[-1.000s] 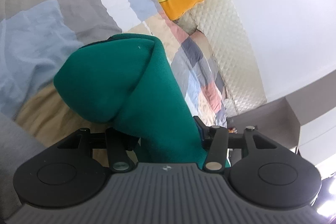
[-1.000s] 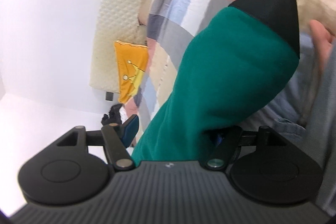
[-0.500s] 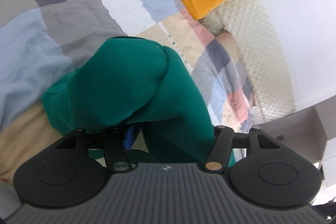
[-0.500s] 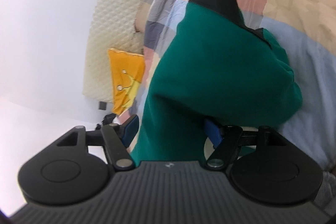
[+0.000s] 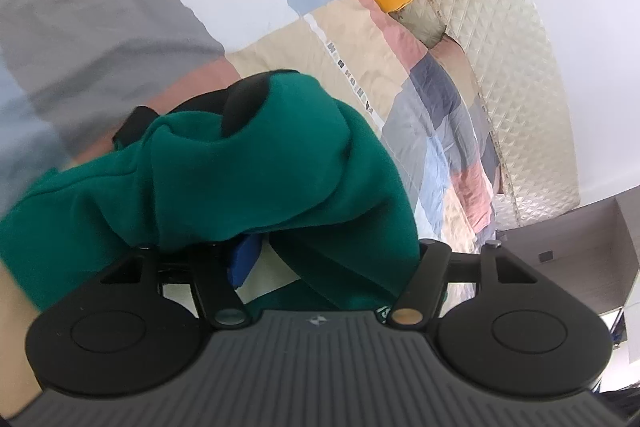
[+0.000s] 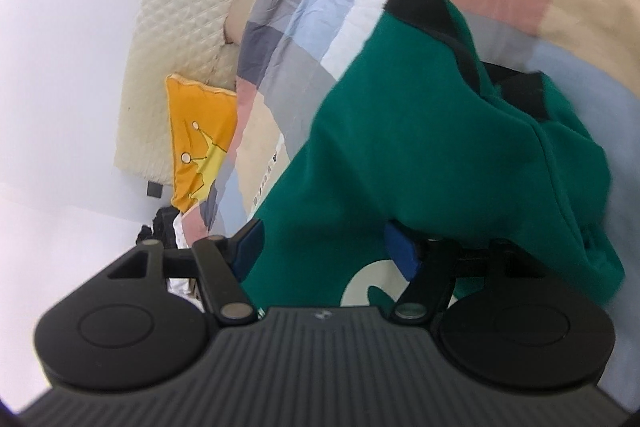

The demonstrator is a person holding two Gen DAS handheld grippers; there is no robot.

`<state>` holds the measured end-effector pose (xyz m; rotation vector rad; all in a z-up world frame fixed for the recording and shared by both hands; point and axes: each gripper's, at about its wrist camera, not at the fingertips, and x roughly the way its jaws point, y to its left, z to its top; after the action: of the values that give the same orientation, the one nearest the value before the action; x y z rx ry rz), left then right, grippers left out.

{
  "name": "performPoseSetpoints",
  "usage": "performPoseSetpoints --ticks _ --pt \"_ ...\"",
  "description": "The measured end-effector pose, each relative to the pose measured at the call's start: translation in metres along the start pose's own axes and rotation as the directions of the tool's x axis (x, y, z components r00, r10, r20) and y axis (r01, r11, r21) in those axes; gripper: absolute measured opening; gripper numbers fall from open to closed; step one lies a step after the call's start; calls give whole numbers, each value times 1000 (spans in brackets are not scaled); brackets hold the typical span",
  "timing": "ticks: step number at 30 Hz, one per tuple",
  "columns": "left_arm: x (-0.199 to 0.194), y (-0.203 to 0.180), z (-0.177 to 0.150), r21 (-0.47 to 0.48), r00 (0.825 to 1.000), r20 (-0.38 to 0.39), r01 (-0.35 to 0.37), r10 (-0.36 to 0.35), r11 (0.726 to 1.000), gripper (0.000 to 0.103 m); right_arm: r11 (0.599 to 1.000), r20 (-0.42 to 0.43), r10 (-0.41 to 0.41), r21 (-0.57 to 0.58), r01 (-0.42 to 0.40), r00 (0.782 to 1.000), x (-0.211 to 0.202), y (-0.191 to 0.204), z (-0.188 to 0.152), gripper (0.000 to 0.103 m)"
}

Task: Fold large clothes
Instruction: 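Open both grippers and release the folded hoodie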

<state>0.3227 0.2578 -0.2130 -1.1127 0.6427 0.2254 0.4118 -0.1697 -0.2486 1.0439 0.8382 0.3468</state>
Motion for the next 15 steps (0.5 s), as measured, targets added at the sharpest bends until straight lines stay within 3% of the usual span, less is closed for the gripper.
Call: performPoseSetpoints --ticks 7,15 --pt "24 1 7 43 1000 -11 15 -14 999 69 999 -16 20 -36 -20 1000 16 -4 12 68" --pt "1 -3 3 112 998 -36 47 -43 993 69 996 -27 53 -65 -55 998 9 -2 7 69"
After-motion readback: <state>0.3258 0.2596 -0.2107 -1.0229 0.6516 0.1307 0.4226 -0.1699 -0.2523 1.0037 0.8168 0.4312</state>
